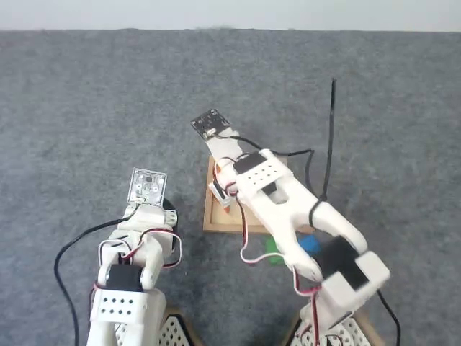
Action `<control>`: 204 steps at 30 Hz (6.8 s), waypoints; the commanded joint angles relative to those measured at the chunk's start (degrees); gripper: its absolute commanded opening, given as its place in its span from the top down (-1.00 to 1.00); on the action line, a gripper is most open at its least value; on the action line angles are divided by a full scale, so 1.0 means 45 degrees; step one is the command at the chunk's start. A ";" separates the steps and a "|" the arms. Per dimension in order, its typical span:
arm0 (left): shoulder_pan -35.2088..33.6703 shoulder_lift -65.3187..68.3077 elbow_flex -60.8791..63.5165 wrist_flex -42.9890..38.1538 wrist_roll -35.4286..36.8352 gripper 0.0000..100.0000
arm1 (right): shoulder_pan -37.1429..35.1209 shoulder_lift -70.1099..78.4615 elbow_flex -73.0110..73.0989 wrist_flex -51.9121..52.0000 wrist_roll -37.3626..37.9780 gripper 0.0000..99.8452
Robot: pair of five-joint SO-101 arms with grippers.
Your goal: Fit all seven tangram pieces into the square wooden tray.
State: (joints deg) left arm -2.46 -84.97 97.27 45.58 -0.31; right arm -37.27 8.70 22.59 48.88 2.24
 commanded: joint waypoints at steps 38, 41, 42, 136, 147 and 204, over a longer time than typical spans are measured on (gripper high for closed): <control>-0.0059 -0.0156 -0.0107 0.0020 0.0098 0.97 | 0.4972 -0.9641 0.5958 0.4386 0.2911 0.36; -0.0059 -0.0156 -0.0107 0.0020 0.0098 0.97 | 0.5031 -0.9309 0.6115 0.4601 0.3204 0.36; -0.0059 -0.0156 -0.0107 0.0020 0.0098 0.97 | 0.4972 -0.9133 0.6134 0.4620 0.3223 0.36; -0.0059 -0.0156 -0.0107 0.0020 0.0098 0.97 | 0.7863 0.0440 0.0567 0.1475 -0.9319 0.74; -0.0059 -0.0156 -0.0107 0.0020 0.0098 0.97 | 0.8547 0.0576 0.0254 0.2100 -0.6623 0.79; -0.0059 -0.0156 -0.0107 0.0020 0.0098 0.97 | 0.0361 0.2862 -0.5021 0.3702 0.1719 0.48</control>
State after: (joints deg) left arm -2.46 -84.97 97.27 45.58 -0.31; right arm -37.36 22.24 2.73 66.02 9.71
